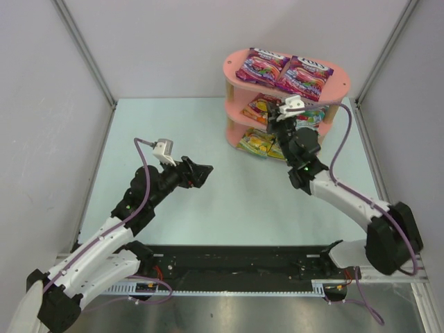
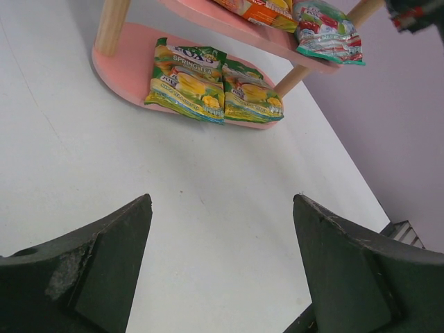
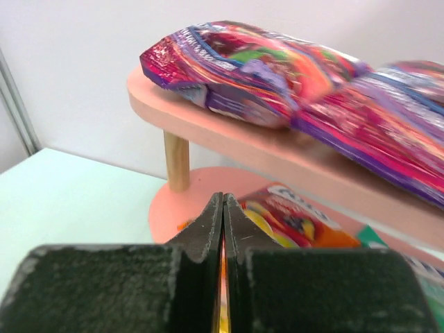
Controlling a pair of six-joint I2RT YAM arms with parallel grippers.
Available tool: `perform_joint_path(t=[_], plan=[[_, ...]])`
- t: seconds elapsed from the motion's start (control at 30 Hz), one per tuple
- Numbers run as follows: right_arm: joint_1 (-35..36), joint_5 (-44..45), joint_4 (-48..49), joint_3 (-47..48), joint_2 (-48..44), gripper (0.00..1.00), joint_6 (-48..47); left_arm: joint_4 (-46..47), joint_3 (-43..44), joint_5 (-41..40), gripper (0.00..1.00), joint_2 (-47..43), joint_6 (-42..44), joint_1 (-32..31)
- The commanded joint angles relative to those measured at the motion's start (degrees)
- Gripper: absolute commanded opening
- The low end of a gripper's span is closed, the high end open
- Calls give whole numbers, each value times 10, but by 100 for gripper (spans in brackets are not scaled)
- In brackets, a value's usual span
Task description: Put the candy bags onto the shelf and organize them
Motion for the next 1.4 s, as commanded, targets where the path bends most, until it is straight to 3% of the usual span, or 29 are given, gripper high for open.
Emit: perform_joint_path(t=[0.0,0.17,0.27,0.4,0.63,0.73,1.1,1.37], plan=[[-4,52,-46,-71,-115,3,32,3,1,10,87,-8,-5,5],[-60,73,-102,-141,-235,3,77,4,2,15,87,1,-3,5],[-122,80,-120,-148,-254,3,118,11,2,22,87,11,-6,5],[-217,20,-129,-147,-240,5,203,18,4,29,87,20,-10,5],[-274,-62,-101,-143,-184,44,276,2,4,19,87,7,-8,5],[-289,-97,-86,-142,-162,48,299,-5,1,14,87,-1,-5,5],[-318,-127,-57,-134,-110,48,340,-9,-4,8,87,-5,-5,5],[-319,-144,-42,-130,-70,43,359,-10,-2,7,87,-5,-5,5]])
